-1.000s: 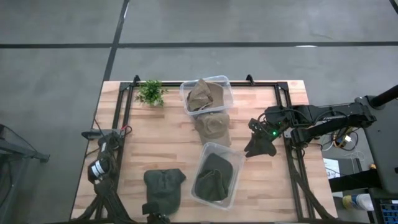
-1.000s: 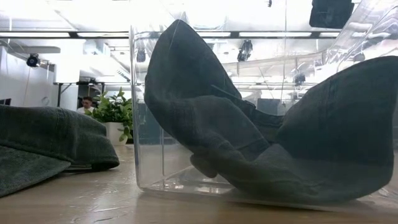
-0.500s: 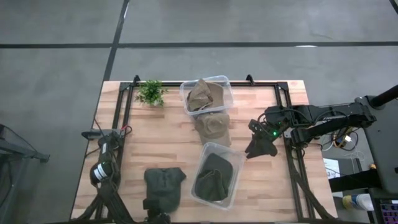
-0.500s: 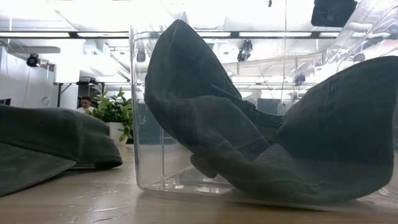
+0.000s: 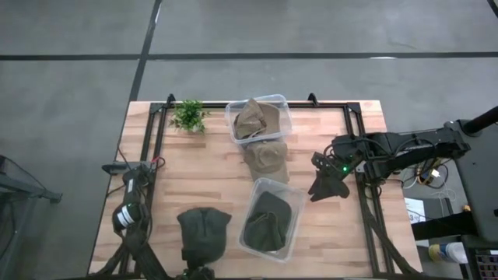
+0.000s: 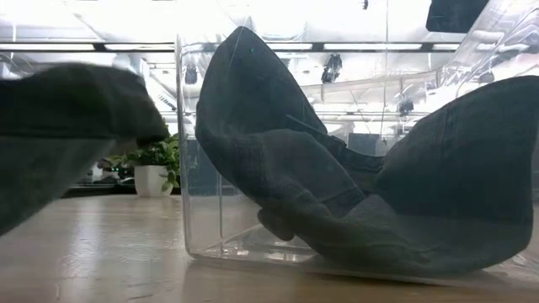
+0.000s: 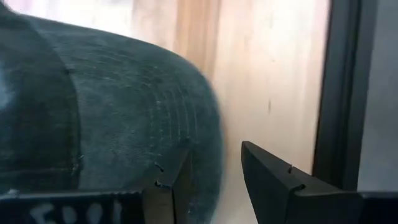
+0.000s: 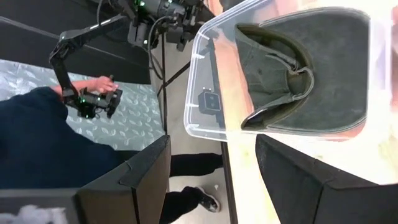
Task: Pick & Place hat
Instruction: Put the gray cap into the bottom transparent container
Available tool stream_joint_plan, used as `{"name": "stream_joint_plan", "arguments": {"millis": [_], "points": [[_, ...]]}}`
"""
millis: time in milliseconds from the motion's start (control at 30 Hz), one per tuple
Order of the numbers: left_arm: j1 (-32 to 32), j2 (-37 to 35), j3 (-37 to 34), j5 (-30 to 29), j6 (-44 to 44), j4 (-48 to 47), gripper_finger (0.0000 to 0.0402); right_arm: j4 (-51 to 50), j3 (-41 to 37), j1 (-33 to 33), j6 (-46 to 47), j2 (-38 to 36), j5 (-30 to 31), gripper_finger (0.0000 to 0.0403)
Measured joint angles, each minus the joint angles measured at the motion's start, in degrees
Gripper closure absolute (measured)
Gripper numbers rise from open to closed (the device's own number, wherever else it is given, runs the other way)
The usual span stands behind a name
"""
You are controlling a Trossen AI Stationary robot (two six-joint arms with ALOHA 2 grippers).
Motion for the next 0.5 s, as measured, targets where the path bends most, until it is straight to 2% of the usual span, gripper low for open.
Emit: {"name": "stream_joint_plan", "arguments": {"millis": [400,500], "points": [[-1.0,-0.1,3.9,2.2,0.6,-7.0,0.0271,0.0,0.0,0.4,1.9,0.0,0.1,0.0175],[-0.2,-0.7,7.4,2.2,-8.8,-11.5,0.0271,0.0,0.0,0.4,1.9,0.0,0.1,0.0175]]}}
